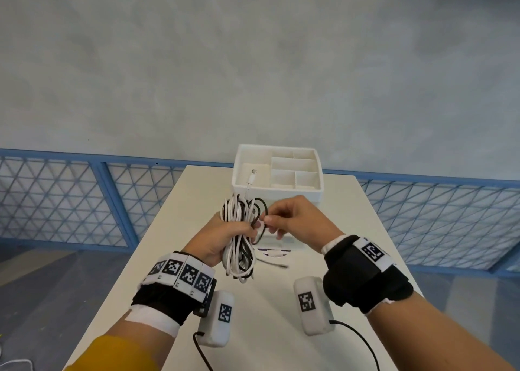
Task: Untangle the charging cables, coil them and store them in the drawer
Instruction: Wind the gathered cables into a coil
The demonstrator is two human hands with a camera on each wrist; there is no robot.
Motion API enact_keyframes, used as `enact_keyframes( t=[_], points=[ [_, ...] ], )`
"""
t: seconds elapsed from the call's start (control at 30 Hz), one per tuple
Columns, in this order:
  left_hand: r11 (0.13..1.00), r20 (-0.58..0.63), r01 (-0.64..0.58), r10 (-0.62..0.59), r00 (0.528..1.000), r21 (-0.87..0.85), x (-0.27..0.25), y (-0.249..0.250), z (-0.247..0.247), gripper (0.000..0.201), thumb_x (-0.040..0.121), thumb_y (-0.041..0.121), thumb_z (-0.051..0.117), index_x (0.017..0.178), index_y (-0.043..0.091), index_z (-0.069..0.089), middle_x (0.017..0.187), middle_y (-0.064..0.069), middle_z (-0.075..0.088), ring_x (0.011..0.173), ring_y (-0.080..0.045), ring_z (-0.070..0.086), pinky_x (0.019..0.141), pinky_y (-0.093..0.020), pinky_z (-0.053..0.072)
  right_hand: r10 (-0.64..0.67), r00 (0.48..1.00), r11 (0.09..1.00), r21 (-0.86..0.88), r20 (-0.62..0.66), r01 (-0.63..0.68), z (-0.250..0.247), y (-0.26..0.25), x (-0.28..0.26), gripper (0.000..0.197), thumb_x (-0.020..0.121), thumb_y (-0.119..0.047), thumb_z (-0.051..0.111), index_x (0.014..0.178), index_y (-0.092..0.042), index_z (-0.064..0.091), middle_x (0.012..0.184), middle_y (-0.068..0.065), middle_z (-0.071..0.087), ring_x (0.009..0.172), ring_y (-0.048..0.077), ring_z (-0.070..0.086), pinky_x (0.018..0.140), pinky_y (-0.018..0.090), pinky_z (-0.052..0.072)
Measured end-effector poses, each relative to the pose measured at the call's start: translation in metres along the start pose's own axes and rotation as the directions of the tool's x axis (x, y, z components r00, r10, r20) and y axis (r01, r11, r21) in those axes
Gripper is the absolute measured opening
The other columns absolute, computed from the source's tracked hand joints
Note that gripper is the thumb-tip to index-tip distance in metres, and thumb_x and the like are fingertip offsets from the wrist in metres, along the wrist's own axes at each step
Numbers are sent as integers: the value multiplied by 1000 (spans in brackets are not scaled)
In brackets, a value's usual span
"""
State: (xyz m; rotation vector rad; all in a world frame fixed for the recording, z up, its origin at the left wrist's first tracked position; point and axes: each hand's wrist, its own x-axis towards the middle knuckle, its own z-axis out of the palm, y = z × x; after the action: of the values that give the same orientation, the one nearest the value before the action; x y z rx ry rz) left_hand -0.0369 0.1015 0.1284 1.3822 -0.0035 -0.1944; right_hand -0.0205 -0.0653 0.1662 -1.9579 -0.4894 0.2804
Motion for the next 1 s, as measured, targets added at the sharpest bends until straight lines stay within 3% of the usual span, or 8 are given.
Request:
enact_keyframes(
  t=[0.2, 0.3, 0.47, 0.57, 0.67, 0.73, 0.87, 1.0],
  points=[
    [992, 164, 82, -65, 984, -96, -3, -4, -5, 26, 59, -5, 52, 75, 7, 68, 67, -6, 68, 64, -17, 67, 71, -30, 57, -129, 991, 986, -115, -39, 124, 11, -7, 10, 16, 81, -8, 66, 73, -18, 57, 63, -3, 56, 60, 10, 53, 65, 24, 48],
    [996, 167, 48, -34, 985, -77, -4, 3, -9, 16, 58, -4, 51, 63, 7, 61, 55, -2, 57, 54, -15, 57, 75, -30, 56, -162, 982, 985, -80, -99, 155, 8, 2, 8, 13, 82, -22, 67, 85, -22, 55, 77, -5, 56, 74, 8, 53, 72, 19, 46],
    [991, 26, -73, 76, 997, -113, -5, 17, -12, 11, 51, 3, 56, 50, 13, 59, 51, 0, 55, 61, -15, 61, 65, -29, 50, 275, 929, 962, -76, 250, -264, 18, 41, -8, 68, 81, -45, 62, 138, -27, 29, 120, 5, 56, 110, 20, 56, 96, 34, 47],
    [982, -75, -140, 131, 988, -127, -3, 20, -12, 17, 52, 2, 52, 45, 14, 60, 48, 2, 56, 57, -12, 61, 58, -25, 51, 284, 894, 947, 45, 348, -318, 33, 57, -22, 72, 86, -19, 61, 143, -29, 18, 103, 6, 63, 98, 26, 67, 90, 35, 52],
    [962, -167, -132, 93, 981, -241, 2, 17, -12, 16, 55, 3, 52, 46, 14, 58, 45, 2, 55, 51, -13, 56, 58, -26, 50, 67, 976, 975, 194, 206, -108, 40, 55, -27, 66, 88, 0, 50, 131, -45, 27, 86, 2, 58, 84, 20, 68, 82, 25, 53],
    [923, -210, -86, 5, 978, -376, 6, 14, -13, 7, 59, 4, 52, 56, 10, 52, 44, 1, 52, 47, -13, 52, 55, -24, 50, -145, 982, 980, -121, 117, 159, 41, 54, -24, 69, 87, 6, 41, 129, -49, 29, 91, 2, 51, 84, 10, 58, 79, 16, 46],
    [894, -242, -50, -66, 968, -446, 13, 7, -16, 12, 73, 3, 48, 62, 9, 46, 42, 0, 50, 49, -15, 49, 52, -25, 48, -330, 933, 495, -816, 142, 299, 35, 63, -7, 87, 66, 13, 54, 139, -29, 32, 93, 8, 52, 79, 21, 41, 70, 30, 42],
    [863, -254, -50, -92, 963, -503, 16, 6, -18, 14, 77, 3, 43, 65, 10, 45, 43, 1, 52, 51, -16, 50, 47, -23, 50, -400, 883, 200, -918, 244, 344, 35, 81, 3, 78, 40, -6, 81, 108, -37, 61, 73, -5, 55, 63, 15, 51, 51, 22, 41]
  ],
)
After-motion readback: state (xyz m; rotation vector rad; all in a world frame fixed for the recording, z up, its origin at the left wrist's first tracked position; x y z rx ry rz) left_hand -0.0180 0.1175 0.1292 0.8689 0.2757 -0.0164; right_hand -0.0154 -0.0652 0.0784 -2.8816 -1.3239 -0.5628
